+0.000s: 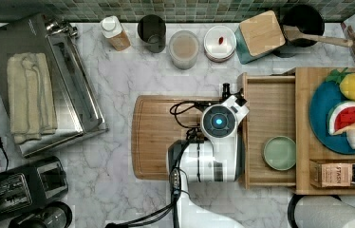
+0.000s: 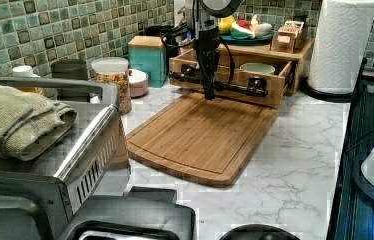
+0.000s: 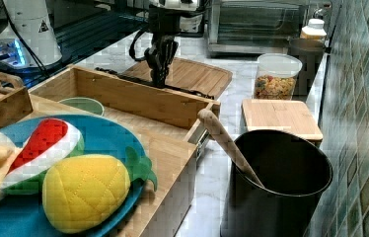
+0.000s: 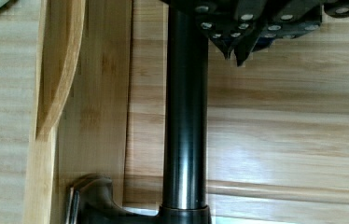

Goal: Close the drawer.

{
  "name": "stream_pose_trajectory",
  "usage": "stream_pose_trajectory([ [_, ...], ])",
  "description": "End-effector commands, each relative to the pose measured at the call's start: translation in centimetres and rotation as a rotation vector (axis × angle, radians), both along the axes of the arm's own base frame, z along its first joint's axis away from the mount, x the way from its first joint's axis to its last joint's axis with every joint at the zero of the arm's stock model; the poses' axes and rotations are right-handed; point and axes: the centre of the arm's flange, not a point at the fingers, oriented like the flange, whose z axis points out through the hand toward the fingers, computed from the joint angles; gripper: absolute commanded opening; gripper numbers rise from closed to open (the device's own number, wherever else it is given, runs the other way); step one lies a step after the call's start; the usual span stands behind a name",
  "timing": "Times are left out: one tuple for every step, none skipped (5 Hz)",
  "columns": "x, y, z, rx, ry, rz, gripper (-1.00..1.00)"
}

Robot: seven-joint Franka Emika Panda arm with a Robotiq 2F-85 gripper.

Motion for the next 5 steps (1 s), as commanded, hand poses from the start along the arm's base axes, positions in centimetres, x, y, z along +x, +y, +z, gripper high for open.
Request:
stream_pose_trajectory([
  [2.3, -21.8, 6.2, -0.035, -0.116, -0.179, -1.00],
  [2.0, -26.2, 7.5, -0.078, -0.109, -0.159, -1.00],
  [0.6, -29.7, 8.6, -0.117, -0.141, -0.151, -1.00],
  [-1.3, -30.4, 9.1, -0.173, -0.155, -0.210, -1.00],
  [-2.9, -30.8, 9.3, -0.208, -0.204, -0.197, -1.00],
])
